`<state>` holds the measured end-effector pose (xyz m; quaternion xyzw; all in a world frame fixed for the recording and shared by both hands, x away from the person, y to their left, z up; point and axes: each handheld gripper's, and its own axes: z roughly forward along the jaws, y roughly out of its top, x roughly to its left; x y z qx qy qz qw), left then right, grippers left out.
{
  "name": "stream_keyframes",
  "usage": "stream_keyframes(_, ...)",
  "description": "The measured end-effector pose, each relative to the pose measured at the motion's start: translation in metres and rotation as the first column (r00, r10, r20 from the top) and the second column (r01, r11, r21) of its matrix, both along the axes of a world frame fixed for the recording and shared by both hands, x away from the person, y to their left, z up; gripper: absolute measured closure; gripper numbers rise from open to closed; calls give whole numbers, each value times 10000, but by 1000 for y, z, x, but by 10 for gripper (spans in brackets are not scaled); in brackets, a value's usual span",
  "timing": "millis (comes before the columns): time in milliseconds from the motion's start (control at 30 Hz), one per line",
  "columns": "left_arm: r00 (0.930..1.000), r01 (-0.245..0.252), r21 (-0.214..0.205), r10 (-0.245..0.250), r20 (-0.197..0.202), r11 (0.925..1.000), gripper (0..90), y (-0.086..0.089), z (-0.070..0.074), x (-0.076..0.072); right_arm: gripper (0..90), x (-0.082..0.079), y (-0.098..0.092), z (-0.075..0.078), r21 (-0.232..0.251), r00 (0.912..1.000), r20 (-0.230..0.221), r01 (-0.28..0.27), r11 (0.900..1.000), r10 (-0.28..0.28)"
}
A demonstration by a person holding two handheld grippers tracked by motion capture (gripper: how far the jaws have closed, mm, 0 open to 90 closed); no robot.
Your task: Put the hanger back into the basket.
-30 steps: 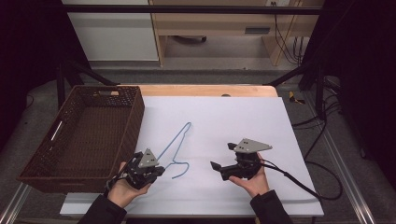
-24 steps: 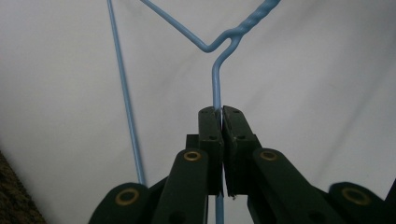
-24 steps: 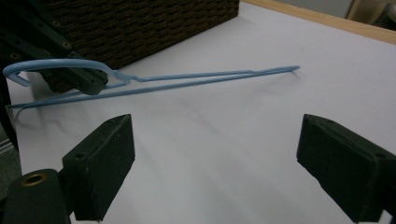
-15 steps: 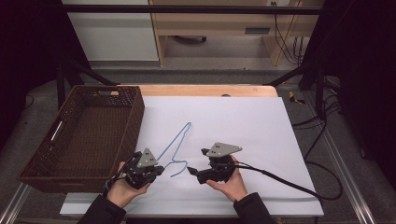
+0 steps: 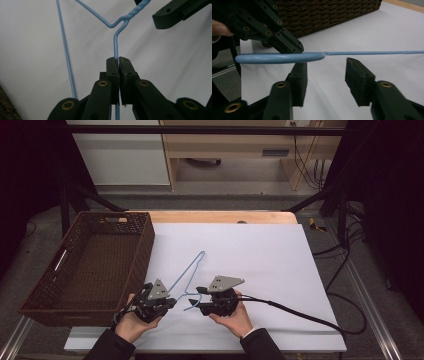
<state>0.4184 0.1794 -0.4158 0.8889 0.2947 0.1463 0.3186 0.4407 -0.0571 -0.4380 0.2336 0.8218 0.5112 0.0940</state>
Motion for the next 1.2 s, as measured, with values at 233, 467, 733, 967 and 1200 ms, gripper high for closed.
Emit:
stream_keyframes(233,10000,81,32,-80,-48,10000,872,-2,-2,0,727,1,3,-3,21,9997,9,-246,9997,246)
stream_keyframes(467,9999,128,45,-127,-108,9999,872,-3,-3,0,825,1,3,-5,75,9992,-34,-405,9992,405)
stream_keyframes(733,9998,81,-44,-82,-182,10000,862,-2,-3,1,835,0,4,-5,-16,9993,173,-329,9995,329)
stream_keyframes(967,9969,71,162,-58,-782,9998,729,-5,-8,3,838,0,3,-4,13,9994,179,-290,9996,290)
stream_keyframes(1200,9947,-45,458,92,-1029,9989,810,-6,-13,5,837,0,3,-4,22,9994,138,-318,9995,318)
